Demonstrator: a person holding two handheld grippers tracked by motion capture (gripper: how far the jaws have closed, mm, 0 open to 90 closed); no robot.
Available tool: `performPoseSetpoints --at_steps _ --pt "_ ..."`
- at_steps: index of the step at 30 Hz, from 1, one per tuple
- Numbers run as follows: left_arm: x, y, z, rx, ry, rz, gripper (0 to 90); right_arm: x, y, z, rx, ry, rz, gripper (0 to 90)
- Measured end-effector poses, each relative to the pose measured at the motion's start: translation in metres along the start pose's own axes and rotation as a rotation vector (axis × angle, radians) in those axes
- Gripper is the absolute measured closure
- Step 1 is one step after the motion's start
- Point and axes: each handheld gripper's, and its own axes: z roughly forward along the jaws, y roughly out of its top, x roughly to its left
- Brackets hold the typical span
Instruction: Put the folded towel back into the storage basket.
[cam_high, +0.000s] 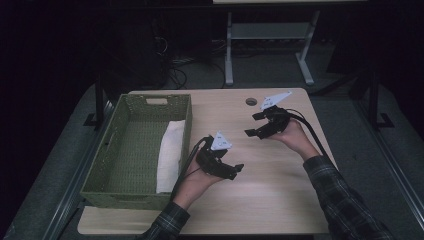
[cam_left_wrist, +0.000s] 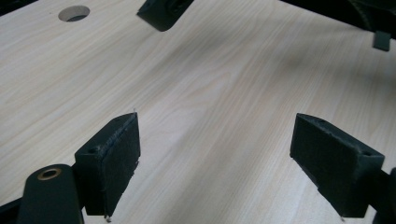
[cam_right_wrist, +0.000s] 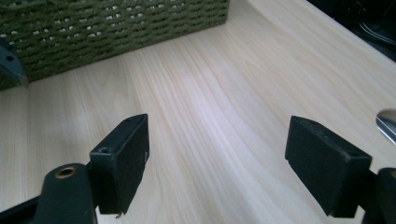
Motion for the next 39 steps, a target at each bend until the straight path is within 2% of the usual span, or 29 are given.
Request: performPoseSetpoints --at_steps 7,13,18,29,32,33,39 --pt "-0.005 -0.009 0.011 0.002 0.015 0.000 15.6 0.002 -0.022 -0.004 -0.003 -0.018 0.036 21.1" --pt "-0.010 -0.022 0.026 0.022 -0.023 -0.020 15.5 0.004 -0.043 -0.004 0.007 -0.031 0.048 20.6" --pt "-0.013 -0.030 0.034 0.042 -0.032 -0.024 15.4 0.008 -0.060 -0.003 0.026 -0.040 0.070 19.3" --pt "-0.014 -0.047 0.049 0.081 0.002 -0.001 15.2 0.019 -0.097 -0.003 0.042 -0.069 0.105 19.4" --pt "-0.014 -0.051 0.051 0.086 0.012 0.005 15.2 0.020 -0.102 -0.004 0.046 -0.077 0.101 19.4" --pt "-0.014 -0.052 0.052 0.091 0.013 0.004 15.2 0.023 -0.111 -0.006 0.064 -0.094 0.106 19.0" --pt "-0.013 -0.056 0.057 0.093 0.015 0.012 14.1 0.029 -0.125 -0.013 0.084 -0.136 0.109 18.5"
